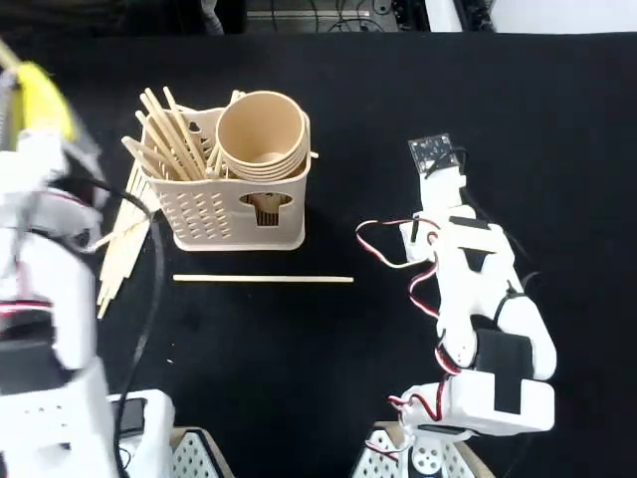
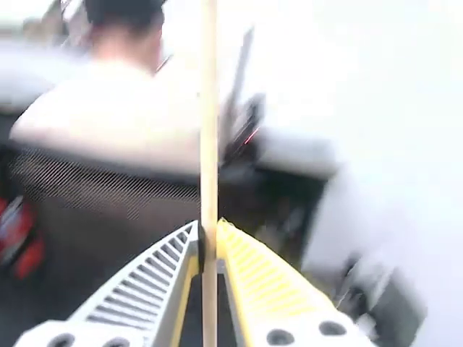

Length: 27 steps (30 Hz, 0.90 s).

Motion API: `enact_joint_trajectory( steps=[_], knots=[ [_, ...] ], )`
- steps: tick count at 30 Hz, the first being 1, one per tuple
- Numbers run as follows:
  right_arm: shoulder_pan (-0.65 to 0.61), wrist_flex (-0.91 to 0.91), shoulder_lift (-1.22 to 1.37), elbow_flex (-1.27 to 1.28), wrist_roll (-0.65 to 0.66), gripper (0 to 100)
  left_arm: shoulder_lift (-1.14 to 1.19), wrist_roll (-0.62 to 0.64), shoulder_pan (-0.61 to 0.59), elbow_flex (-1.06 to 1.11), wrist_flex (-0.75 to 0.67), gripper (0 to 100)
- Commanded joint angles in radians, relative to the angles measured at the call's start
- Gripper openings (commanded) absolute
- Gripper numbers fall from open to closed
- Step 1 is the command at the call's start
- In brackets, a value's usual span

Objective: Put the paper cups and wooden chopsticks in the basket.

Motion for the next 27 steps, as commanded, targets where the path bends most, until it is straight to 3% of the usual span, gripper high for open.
enact_joint_trajectory(
  steps=[1, 6, 16, 19, 21, 24, 27],
  knots=[
    [-0.015, -0.008, -0.045, -0.002, 0.003, 1.2, -0.084, 0.003, 0.151, 0.392, -0.562, 3],
    [-0.015, -0.008, -0.045, -0.002, 0.005, 1.2, -0.018, 0.011, 0.174, 0.503, -0.583, 3],
    [-0.015, -0.008, -0.045, -0.002, 0.005, 1.2, 0.209, 0.011, 0.174, 0.506, -0.595, 3],
    [-0.015, -0.008, -0.045, -0.002, 0.005, 1.2, 0.209, 0.012, 0.183, 0.447, -0.396, 15],
    [-0.015, -0.008, -0.045, -0.002, 0.005, 1.2, 0.209, 0.051, 0.186, 0.344, -0.141, 24],
    [-0.015, -0.008, -0.045, -0.002, 0.006, 1.2, 0.221, 0.060, 0.166, 0.145, 0.186, 26],
    [-0.015, -0.008, -0.045, -0.002, 0.006, 1.2, 0.221, 0.005, 0.101, -0.007, 0.359, 26]
  ],
)
